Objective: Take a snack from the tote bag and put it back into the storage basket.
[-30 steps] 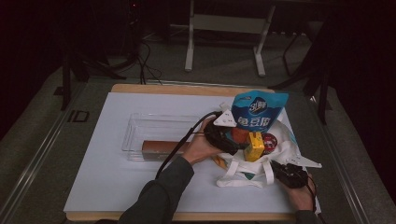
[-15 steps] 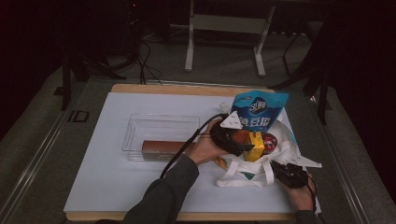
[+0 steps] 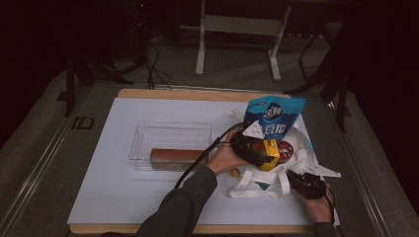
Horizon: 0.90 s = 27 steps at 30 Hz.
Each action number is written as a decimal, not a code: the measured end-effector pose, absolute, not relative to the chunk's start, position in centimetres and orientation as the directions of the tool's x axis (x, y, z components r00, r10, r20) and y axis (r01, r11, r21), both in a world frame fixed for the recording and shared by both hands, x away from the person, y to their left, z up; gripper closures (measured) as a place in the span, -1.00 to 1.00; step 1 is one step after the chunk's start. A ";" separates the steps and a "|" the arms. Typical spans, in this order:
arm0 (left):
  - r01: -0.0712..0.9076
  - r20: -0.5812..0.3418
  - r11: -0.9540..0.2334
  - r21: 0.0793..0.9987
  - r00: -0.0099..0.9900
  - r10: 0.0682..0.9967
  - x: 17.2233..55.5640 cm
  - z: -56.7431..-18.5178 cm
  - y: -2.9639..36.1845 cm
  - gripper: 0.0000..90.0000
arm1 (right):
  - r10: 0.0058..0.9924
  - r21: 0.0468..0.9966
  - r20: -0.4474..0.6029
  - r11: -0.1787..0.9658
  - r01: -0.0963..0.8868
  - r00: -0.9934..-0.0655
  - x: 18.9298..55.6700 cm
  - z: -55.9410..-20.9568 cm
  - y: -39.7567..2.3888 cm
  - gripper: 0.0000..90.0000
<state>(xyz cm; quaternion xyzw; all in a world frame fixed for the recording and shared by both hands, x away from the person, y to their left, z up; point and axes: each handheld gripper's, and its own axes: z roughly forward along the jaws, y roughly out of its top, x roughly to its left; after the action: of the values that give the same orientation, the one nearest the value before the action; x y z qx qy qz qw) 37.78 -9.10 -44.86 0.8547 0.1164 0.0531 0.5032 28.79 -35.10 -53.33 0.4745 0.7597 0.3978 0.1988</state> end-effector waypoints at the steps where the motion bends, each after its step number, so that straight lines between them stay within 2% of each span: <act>1: 0.150 -0.030 -0.470 0.870 0.967 0.253 37.8 -45.0 -9.2 -0.63 | 0.879 0.793 0.077 0.233 0.563 -0.471 28.8 -53.3 -35.1 0.75; 20: 0.187 -0.047 -0.476 0.859 0.956 0.291 39.1 -45.7 -10.9 -0.67 | 0.876 0.795 0.085 0.228 0.563 -0.475 28.8 -53.4 -35.2 0.74; 27: 0.160 -0.004 -0.496 0.853 0.953 0.301 39.2 -46.0 -11.5 -0.74 | 0.876 0.794 0.083 0.229 0.563 -0.474 28.8 -53.3 -35.2 0.74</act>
<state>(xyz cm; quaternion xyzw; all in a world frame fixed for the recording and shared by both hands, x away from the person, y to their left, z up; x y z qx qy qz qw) 39.22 -11.52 -45.95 0.8618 0.1340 0.0729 0.4838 28.82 -35.18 -53.34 0.4739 0.7592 0.4010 0.1955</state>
